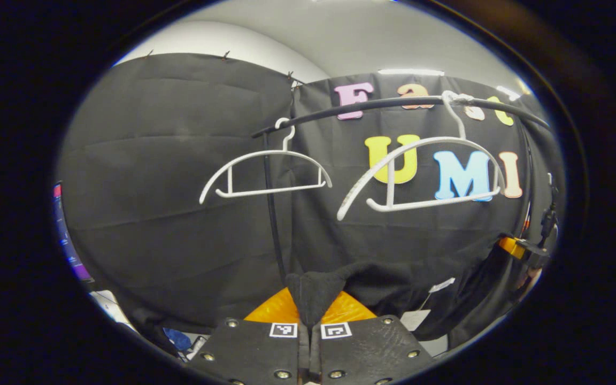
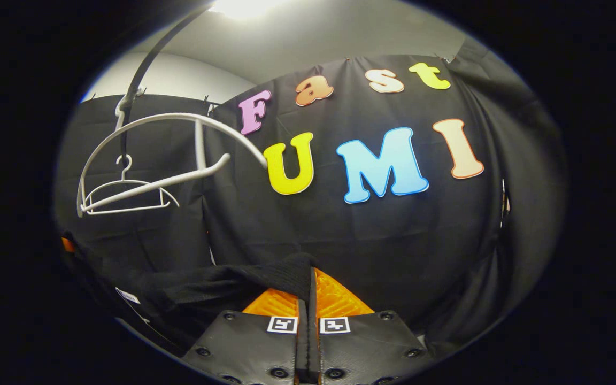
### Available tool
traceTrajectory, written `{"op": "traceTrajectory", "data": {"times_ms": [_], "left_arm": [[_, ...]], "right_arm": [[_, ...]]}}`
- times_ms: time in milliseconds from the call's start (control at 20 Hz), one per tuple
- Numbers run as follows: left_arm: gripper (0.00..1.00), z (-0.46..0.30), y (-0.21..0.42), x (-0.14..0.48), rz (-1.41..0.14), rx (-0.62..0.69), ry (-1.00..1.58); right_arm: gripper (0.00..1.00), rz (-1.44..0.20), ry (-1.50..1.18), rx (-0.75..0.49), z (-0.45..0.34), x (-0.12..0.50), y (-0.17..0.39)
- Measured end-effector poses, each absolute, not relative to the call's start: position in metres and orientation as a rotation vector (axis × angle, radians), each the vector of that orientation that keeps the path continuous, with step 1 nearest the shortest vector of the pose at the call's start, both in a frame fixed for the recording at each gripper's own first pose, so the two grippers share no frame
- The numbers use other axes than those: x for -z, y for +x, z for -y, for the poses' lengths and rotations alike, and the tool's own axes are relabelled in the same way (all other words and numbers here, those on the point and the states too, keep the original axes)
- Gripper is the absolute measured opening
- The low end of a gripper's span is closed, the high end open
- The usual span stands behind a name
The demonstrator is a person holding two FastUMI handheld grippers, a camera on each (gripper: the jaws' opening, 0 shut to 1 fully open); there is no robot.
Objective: Grasp the clothes on the hanger with both hands and then place them into the laundry hamper below.
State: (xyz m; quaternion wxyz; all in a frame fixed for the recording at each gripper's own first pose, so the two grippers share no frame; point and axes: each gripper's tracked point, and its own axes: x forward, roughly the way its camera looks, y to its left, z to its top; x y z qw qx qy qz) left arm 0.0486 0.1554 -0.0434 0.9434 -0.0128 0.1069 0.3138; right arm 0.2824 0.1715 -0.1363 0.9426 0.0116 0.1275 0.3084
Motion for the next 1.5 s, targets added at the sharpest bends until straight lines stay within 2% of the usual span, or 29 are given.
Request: {"op": "traceTrajectory", "data": {"times_ms": [300, 700, 1100, 1500], "left_arm": [[0.01, -0.134, 0.037, 0.077, -0.271, -0.558, -0.046], [0.01, -0.128, 0.045, 0.121, -0.309, -0.264, -0.045], [0.02, -0.102, 0.061, 0.160, -0.346, 0.006, -0.059], [0.02, -0.095, 0.067, 0.174, -0.429, 0.083, -0.061]], "right_arm": [[0.02, -0.328, -0.016, -0.560, -0.141, 0.152, 0.248], [0.01, -0.413, -0.113, -0.350, -0.110, 0.158, 0.160], [0.01, -0.428, -0.107, -0.223, -0.102, 0.150, 0.093], [0.01, -0.524, -0.077, -0.198, -0.087, 0.187, 0.055]]}}
